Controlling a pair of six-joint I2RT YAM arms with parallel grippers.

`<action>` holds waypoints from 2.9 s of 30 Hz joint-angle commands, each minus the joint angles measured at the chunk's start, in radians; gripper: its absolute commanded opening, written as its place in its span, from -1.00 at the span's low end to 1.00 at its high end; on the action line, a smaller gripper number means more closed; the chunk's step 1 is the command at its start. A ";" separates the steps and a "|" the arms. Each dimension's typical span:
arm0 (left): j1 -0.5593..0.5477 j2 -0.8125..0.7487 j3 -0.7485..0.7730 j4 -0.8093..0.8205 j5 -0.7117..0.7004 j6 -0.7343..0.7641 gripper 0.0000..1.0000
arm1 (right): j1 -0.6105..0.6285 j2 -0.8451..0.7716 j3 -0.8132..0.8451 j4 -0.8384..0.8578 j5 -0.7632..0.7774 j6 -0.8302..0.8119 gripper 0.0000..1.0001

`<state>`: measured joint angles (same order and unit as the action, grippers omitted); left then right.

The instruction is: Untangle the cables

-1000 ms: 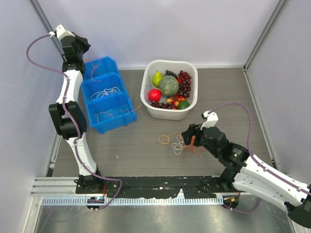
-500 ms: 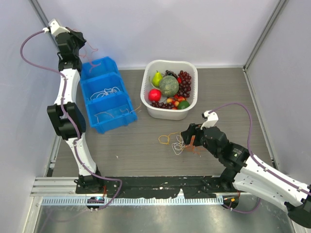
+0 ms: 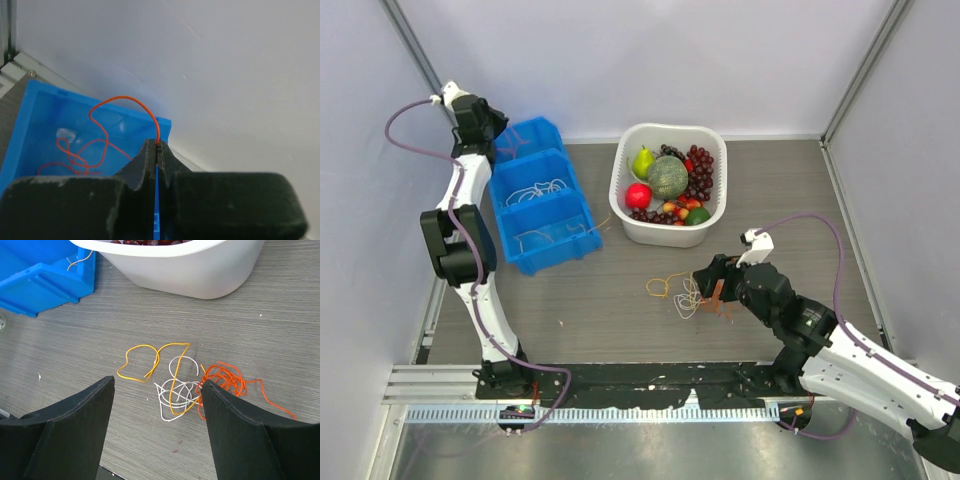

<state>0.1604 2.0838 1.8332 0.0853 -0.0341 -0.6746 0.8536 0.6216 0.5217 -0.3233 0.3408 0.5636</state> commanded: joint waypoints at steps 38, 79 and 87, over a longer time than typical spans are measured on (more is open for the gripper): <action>-0.967 -0.791 -1.062 -0.082 0.080 0.049 0.43 | -0.005 0.277 -0.127 0.250 -0.105 0.145 0.34; -1.150 -0.595 -0.928 -0.231 -0.140 0.055 0.88 | -0.005 0.372 -0.126 0.299 -0.132 0.122 0.21; -1.150 -0.429 -0.831 -0.360 -0.215 -0.068 0.60 | -0.005 0.365 -0.137 0.283 -0.117 0.131 0.21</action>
<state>-0.9928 1.6241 0.9745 -0.2150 -0.2062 -0.6746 0.8532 1.0134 0.3637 -0.0601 0.1932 0.6914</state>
